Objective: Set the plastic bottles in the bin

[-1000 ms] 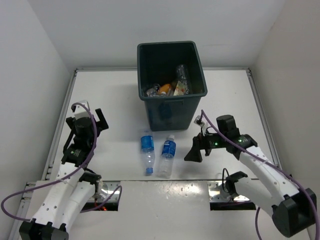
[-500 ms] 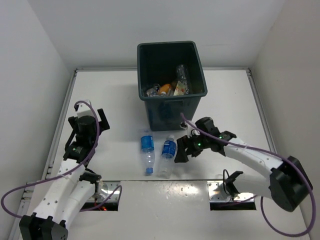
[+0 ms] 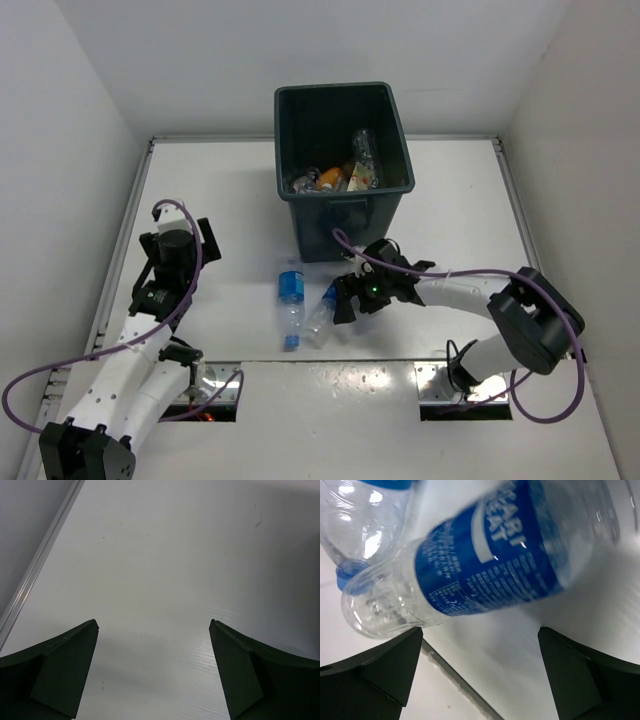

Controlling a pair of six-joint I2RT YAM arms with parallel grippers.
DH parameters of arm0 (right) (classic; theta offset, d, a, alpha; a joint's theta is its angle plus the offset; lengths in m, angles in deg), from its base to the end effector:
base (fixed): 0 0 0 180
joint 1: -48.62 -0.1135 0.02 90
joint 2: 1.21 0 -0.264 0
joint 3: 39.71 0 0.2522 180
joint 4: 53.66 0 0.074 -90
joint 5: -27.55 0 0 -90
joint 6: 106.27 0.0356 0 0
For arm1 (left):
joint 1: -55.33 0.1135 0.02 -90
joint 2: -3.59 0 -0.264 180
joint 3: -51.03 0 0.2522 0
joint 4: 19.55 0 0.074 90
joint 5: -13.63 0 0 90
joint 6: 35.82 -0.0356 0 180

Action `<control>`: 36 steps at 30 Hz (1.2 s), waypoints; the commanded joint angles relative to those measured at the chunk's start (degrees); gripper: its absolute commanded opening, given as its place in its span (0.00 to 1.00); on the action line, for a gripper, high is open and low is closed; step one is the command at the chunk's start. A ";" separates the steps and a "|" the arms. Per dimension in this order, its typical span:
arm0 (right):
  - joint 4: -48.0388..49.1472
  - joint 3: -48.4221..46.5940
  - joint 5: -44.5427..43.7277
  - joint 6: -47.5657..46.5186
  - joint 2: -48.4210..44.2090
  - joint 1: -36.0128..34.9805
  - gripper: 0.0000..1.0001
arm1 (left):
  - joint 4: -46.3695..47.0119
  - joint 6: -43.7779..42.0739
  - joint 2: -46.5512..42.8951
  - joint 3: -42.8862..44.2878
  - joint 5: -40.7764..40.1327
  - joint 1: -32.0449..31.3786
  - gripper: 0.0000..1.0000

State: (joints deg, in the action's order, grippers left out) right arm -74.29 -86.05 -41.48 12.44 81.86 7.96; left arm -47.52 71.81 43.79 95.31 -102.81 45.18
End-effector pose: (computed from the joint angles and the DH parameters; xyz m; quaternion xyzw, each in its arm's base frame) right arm 0.1799 0.1713 0.1344 -0.1491 0.9332 0.3008 0.1278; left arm 0.1669 -0.0138 0.2590 -0.1777 0.8061 0.0586 0.5615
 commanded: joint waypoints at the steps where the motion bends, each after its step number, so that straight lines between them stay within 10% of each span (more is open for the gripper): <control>1: 6.08 -2.58 1.34 0.91 0.87 -0.56 1.00 | 0.86 0.04 0.05 -0.20 -0.63 -0.57 1.00; 21: 5.12 -8.56 -6.73 -2.95 -0.88 -10.92 1.00 | 1.91 0.04 -0.48 -0.72 -0.02 -0.57 1.00; 29: 1.61 -8.03 -7.26 -8.93 -4.32 -8.91 1.00 | 4.73 0.03 1.54 -0.20 21.32 -5.65 1.00; 36: -0.33 -10.22 -7.35 -3.41 -5.99 -4.69 1.00 | 3.67 4.08 1.10 0.94 20.45 -8.39 1.00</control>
State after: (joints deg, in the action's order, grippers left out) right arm -74.18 -93.00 -48.12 6.36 77.16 3.30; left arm -45.36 73.73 46.20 94.90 -84.49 37.51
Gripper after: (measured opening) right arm 0.996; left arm 1.000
